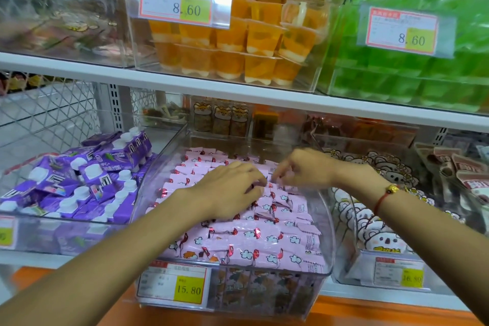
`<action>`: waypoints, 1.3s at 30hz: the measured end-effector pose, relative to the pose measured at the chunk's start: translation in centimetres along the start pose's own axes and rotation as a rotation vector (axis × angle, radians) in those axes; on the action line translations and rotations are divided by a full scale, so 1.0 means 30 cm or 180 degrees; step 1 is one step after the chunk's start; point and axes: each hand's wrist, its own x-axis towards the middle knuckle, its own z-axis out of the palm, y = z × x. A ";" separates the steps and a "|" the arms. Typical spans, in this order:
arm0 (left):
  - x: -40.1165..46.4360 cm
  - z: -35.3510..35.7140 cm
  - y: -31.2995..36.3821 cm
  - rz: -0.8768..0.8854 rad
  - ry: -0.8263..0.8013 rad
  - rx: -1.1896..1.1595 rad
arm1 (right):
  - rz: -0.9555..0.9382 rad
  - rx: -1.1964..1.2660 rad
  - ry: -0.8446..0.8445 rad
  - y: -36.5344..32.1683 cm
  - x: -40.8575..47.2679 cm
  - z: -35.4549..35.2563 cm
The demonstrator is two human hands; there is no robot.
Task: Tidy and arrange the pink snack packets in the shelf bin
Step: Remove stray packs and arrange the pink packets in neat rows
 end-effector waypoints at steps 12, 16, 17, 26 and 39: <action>0.018 0.021 -0.002 0.0061 -0.0249 0.0090 | 0.0635 -0.0288 0.0365 -0.027 0.070 0.061; 0.021 0.033 -0.003 0.0081 -0.0262 0.0144 | 0.0476 -0.0273 0.0418 -0.023 0.052 0.044; 0.021 0.036 -0.005 0.0048 -0.0329 0.0167 | 0.0419 -0.0228 0.0452 -0.023 0.049 0.045; 0.026 0.037 -0.005 -0.0085 -0.0574 0.0227 | 0.0203 0.0721 0.1167 -0.003 0.010 0.065; 0.026 0.002 0.001 -0.0567 0.0431 -0.1316 | 0.1493 0.4383 0.3233 -0.038 -0.076 0.073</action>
